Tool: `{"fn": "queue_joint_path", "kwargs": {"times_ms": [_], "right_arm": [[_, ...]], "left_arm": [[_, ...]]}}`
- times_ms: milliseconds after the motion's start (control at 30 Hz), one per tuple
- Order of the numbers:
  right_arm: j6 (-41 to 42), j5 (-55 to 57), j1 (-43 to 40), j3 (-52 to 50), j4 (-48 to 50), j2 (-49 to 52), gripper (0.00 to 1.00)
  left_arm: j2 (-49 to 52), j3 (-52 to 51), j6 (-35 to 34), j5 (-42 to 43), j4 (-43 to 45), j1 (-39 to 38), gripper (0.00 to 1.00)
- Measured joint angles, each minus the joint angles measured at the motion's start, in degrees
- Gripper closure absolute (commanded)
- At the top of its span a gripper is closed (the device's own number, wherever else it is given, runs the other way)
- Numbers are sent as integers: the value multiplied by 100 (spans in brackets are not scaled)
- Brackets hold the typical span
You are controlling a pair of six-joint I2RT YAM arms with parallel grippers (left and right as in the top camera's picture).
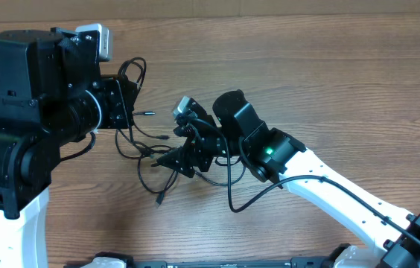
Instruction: Untangle cables
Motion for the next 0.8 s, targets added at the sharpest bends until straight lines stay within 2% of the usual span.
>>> {"fn": "queue_joint_path", "kwargs": {"times_ms": [167, 233, 267, 300, 333, 367, 467, 500, 600, 800], "right_arm": [[-17, 2, 0, 0, 26, 0, 15], [-22, 2, 0, 0, 31, 0, 20], [-39, 0, 0, 0, 39, 0, 27], [-63, 2, 0, 0, 48, 0, 40], [-68, 7, 0, 0, 72, 0, 65], [-66, 9, 0, 2, 87, 2, 77], [-42, 0, 0, 4, 79, 0, 76], [-31, 2, 0, 4, 76, 2, 69], [-7, 2, 0, 4, 79, 2, 53], [-42, 0, 0, 4, 83, 2, 53]], "left_arm": [[0, 0, 0, 146, 85, 0, 96], [0, 0, -2, 262, 118, 0, 96], [0, 0, -4, 315, 133, 0, 96], [0, 0, -7, 358, 140, 0, 96], [0, 0, -7, 393, 149, 0, 96], [0, 0, -7, 420, 162, 0, 96], [0, 2, -7, 476, 170, 0, 96], [0, 2, -7, 492, 170, 0, 97], [0, 2, -9, 516, 173, 0, 96], [0, 4, -7, 573, 173, 0, 96]]}}
